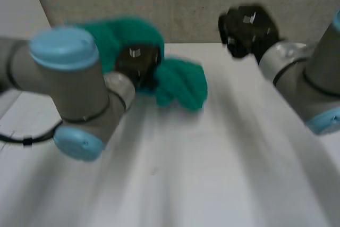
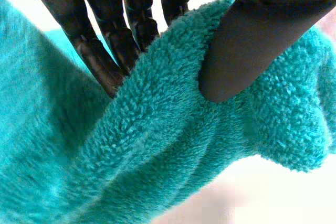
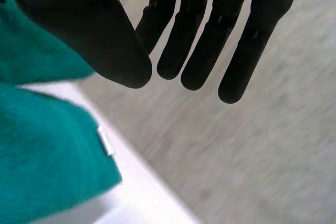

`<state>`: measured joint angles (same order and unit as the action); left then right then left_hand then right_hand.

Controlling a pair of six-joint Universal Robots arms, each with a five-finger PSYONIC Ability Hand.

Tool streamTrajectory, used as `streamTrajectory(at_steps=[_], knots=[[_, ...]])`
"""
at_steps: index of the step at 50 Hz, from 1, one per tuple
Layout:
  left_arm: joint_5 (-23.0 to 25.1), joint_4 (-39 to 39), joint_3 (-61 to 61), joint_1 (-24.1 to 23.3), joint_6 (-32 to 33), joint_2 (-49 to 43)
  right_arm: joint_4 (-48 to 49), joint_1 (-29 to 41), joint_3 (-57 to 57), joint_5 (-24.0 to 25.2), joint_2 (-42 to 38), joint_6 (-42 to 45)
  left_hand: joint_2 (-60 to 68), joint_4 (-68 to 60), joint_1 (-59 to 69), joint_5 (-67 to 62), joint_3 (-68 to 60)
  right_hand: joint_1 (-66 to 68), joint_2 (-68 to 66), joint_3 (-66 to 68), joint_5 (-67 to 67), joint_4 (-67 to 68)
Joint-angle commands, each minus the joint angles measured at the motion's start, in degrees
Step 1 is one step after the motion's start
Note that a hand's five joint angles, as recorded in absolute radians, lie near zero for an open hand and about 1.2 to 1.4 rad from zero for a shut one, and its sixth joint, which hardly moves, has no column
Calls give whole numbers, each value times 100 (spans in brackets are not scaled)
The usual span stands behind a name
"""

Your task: Fold the laundry.

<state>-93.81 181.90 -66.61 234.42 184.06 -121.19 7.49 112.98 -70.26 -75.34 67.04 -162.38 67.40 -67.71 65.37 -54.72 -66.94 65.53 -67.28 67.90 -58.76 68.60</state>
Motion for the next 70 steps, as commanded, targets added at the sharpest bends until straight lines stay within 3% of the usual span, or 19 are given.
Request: streamTrajectory(at_steps=[1,3,8,14,18,22,26,31,35,41,47,55,57,58,60,64,70], knots=[[-191,-181,-678,42,-186,-519,-230,-171,-313,125,-569,496,-249,280,-46,-19,203,1227,-1052,990,-904,920],[-191,-418,-739,60,-195,-589,-415,-224,-296,125,-692,646,-1408,1440,-1206,1140,1363,991,-816,754,-668,684],[-147,-1007,-775,113,-195,-362,-740,-250,-243,125,-807,875,-2907,2939,-2705,2639,2862,588,-413,351,-265,281],[107,-1192,-819,314,-46,437,-1030,-180,-225,151,-781,1059,-5629,5660,-5426,5361,5583,-552,728,-790,876,-860],[327,-1218,-828,604,296,772,-1285,-110,-225,151,-746,1209,-5740,5771,-5537,5472,5694,-1782,1958,-2020,2106,-2089],[591,-1280,-775,1000,867,747,-1558,-83,-234,169,-693,1472,-5740,5771,-5537,5472,5694,-2087,2262,-2325,2410,-2394],[828,-1455,-635,1430,1727,440,-1725,-127,-278,169,-596,1771,-4679,4711,-4477,4411,4634,-2373,2548,-2611,2697,-2680],[838,-1842,-502,1729,2283,-9,-1751,-180,-392,169,-552,1903,-3567,3598,-3364,3299,3521,-2373,2549,-2611,2697,-2680],[820,-1930,-485,1791,2336,-308,-1725,-224,-515,186,-535,1930,-3380,3412,-3178,3112,3335,-2373,2549,-2611,2697,-2680],[627,-1448,-450,1747,2398,-642,-1716,-241,-682,283,-535,1930,-3649,3680,-3446,3381,3603,-2356,2532,-2594,2680,-2664],[416,-999,-292,1686,2573,-932,-1699,-259,-858,292,-535,1930,-4542,4573,-4339,4274,4496,-2323,2498,-2560,2646,-2630],[354,-1148,-125,1616,2732,-1152,-1681,-338,-902,292,-570,1930,-3045,3076,-2842,2777,2999,-2323,2498,-2560,2646,-2630],[328,-1166,-89,1607,2732,-1170,-1672,-355,-885,292,-570,1921,-2025,2056,-1822,1757,1979,-2339,2515,-2577,2663,-2647],[302,-1192,-54,1598,2732,-1152,-1664,-382,-876,292,-570,1903,-270,301,-67,2,224,-2356,2532,-2594,2680,-2663],[266,-1218,-45,1598,2732,-1082,-1646,-399,-876,292,-552,1903,1254,-1222,1456,-1522,-1299,-2407,2582,-2644,2730,-2714],[135,-1394,-28,1554,2661,-600,-1611,-417,-841,275,-526,1833,1260,-1229,1463,-1528,-1306,-3262,3438,-3500,3586,-3569],[161,-1701,-10,1238,2424,832,-1655,-364,-753,283,-491,1385,1260,-1229,1463,-1528,-1306,-4893,5069,-5131,5217,-5201]])
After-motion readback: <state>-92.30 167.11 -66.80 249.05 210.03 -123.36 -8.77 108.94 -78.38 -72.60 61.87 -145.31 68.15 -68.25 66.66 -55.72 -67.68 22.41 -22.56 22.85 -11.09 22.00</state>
